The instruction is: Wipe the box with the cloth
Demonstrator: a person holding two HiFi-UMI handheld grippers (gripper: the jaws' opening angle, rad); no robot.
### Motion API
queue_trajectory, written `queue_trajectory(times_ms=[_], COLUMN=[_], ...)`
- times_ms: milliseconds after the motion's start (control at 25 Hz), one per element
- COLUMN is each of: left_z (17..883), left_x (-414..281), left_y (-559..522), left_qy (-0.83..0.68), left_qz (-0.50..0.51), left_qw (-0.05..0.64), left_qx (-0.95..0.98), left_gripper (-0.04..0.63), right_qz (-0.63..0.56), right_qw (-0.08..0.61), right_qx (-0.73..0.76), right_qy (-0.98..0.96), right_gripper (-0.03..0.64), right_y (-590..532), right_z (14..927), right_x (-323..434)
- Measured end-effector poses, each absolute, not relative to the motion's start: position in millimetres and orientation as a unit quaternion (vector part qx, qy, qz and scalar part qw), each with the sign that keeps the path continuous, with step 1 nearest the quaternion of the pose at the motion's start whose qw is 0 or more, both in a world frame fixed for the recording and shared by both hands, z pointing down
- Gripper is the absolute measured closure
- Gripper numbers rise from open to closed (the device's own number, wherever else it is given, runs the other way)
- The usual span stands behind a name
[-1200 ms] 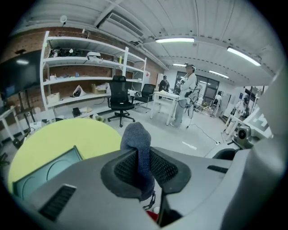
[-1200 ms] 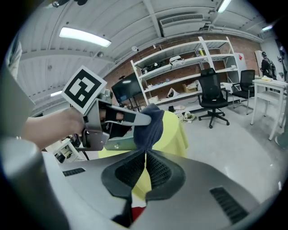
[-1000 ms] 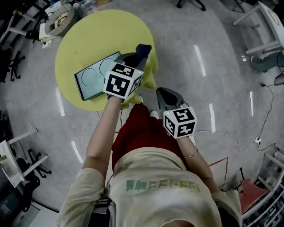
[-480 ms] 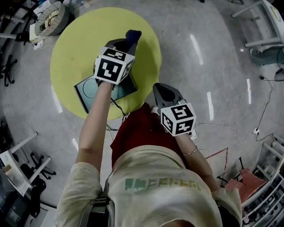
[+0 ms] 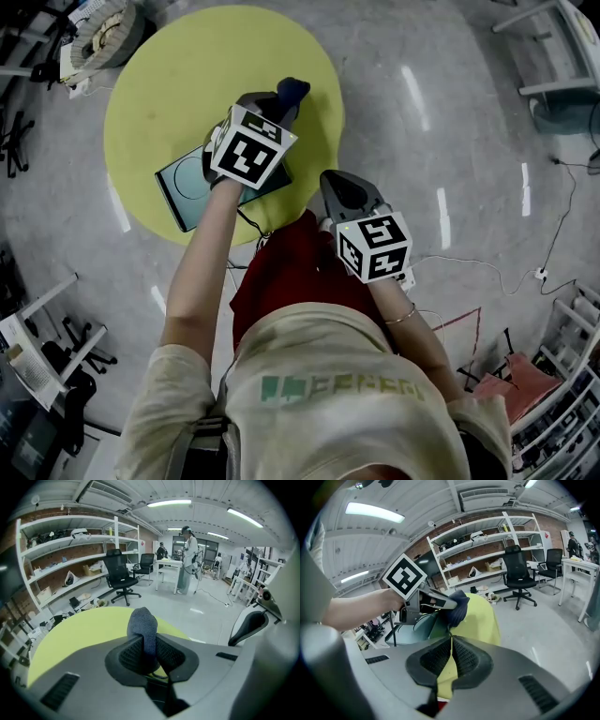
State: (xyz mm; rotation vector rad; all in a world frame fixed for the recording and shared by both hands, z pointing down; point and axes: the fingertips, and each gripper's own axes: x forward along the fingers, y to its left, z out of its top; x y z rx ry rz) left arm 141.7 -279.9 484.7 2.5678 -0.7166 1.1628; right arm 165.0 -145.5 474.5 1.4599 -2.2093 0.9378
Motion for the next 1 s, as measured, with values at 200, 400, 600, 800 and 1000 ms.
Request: queue_trajectory(times_ms=[200, 400, 600, 800, 1000], left_z=[488.7, 488.8, 487.4, 488.5, 487.1], left_x=[141.3, 143.0, 147.7, 154.1, 159.9], left_y=[-250.5, -223.6, -198.1, -173.0, -145.3], left_qy=[-0.242, -0.250, -0.254, -0.262, -0.269], left_qz=[0.405, 0.400, 0.398, 0.395, 0.394], left_qw=[0.125, 0.138, 0.142, 0.148, 0.154], left_qx=[0.873, 0.871, 0.870, 0.868, 0.865], left_gripper=[0.534, 0.534, 0.534, 0.534, 0.534], right_qz=[0.328, 0.324, 0.320, 0.320, 0.314], right_qw=[0.167, 0.169, 0.171, 0.175, 0.178], right_qx=[0.502, 0.498, 0.496, 0.489, 0.480], right_qy=[-0.783, -0.786, -0.789, -0.793, -0.800], right_gripper=[0.578, 0.578, 0.578, 0.578, 0.578], right_y=[-125.3, -105.2, -85.7, -64.5, -42.7], right_z=[473.4, 470.5, 468.8, 469.9, 467.2], right_x=[164.5, 170.3, 178.4, 184.8, 190.6])
